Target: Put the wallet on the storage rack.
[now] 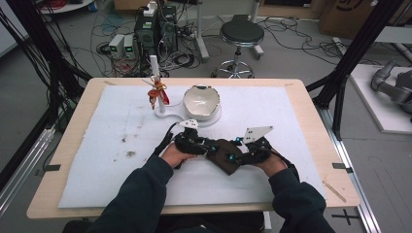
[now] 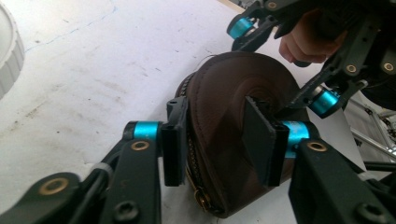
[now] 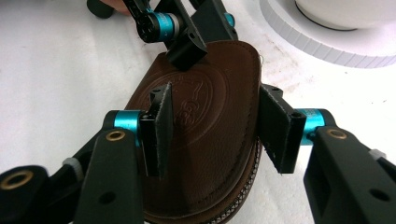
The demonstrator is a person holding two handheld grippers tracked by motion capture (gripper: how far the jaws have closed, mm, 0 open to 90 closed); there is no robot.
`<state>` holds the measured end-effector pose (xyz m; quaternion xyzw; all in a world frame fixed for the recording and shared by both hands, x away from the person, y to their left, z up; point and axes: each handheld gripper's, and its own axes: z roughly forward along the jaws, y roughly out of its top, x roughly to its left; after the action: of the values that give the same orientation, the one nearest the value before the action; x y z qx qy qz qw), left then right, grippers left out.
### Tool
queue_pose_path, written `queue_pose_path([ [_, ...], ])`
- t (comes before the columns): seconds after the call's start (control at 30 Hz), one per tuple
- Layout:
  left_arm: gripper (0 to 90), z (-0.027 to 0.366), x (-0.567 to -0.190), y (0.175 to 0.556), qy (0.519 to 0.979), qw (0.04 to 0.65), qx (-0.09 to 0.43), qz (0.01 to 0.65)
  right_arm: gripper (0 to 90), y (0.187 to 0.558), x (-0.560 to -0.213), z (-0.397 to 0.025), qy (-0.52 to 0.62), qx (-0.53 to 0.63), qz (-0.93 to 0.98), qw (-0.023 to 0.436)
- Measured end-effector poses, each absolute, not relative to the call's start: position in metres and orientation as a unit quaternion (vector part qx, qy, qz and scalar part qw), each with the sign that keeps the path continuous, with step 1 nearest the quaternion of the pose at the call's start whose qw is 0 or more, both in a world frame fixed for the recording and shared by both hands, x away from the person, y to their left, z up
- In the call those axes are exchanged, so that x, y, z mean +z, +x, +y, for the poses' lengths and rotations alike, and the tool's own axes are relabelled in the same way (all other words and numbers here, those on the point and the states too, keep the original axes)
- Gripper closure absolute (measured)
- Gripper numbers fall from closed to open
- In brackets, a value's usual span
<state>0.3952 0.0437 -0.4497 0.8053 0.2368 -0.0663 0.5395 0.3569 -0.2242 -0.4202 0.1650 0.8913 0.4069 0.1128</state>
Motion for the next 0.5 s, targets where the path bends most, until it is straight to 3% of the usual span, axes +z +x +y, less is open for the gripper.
queue_pose_path([
  [0.07,63.4,0.044,-0.449,0.394,0.808,0.537,-0.06,0.236,46.7,0.358,-0.421,-0.224,0.179,0.408,0.889,0.107],
  [0.23,68.2,0.047,-0.443,0.39,0.81,0.546,-0.044,0.208,29.9,0.369,-0.428,-0.231,0.247,0.406,0.878,0.065],
  [0.5,69.8,0.047,-0.438,0.386,0.813,0.556,-0.017,0.171,29.5,0.382,-0.439,-0.242,0.298,0.43,0.851,-0.045],
])
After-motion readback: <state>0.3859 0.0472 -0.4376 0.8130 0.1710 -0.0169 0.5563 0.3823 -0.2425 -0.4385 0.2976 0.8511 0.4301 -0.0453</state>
